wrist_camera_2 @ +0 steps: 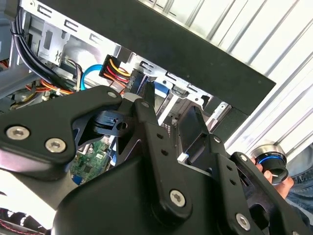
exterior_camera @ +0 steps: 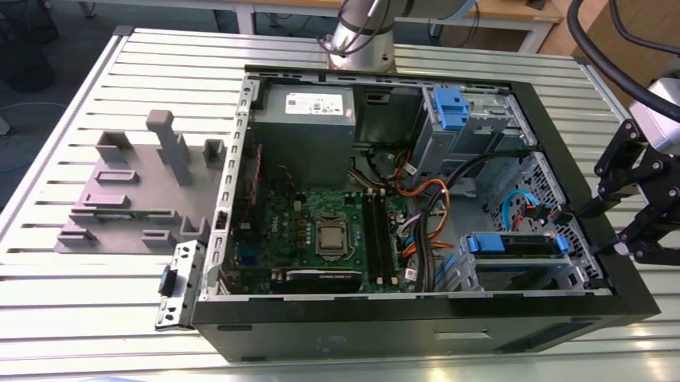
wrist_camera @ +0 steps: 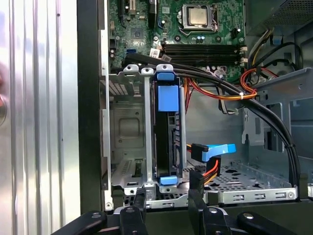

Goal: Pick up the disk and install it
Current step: 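Insert the first disk wire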

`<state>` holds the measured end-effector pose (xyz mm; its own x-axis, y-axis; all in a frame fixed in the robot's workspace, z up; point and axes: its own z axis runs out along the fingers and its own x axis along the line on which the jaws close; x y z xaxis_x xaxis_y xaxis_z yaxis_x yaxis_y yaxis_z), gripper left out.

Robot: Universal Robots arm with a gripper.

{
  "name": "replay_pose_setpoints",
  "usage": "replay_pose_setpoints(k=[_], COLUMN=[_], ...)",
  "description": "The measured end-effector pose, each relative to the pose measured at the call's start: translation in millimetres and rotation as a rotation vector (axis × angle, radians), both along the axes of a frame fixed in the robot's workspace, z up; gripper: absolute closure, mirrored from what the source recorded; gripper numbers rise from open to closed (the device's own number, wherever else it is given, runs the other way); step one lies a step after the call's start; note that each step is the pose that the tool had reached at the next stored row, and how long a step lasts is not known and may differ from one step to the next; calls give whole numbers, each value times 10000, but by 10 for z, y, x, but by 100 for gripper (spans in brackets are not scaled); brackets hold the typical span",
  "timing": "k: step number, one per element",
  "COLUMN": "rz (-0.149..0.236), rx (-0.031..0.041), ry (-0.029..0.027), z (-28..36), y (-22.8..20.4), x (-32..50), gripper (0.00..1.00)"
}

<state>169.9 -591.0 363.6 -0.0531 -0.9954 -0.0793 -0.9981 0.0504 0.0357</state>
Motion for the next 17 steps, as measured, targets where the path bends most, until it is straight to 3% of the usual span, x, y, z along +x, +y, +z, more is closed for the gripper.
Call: replay_pose_setpoints(k=[17], rz=[1], rx=[0], ry=[-1], z=[-19], y=[132], x=[-4], gripper=[53])
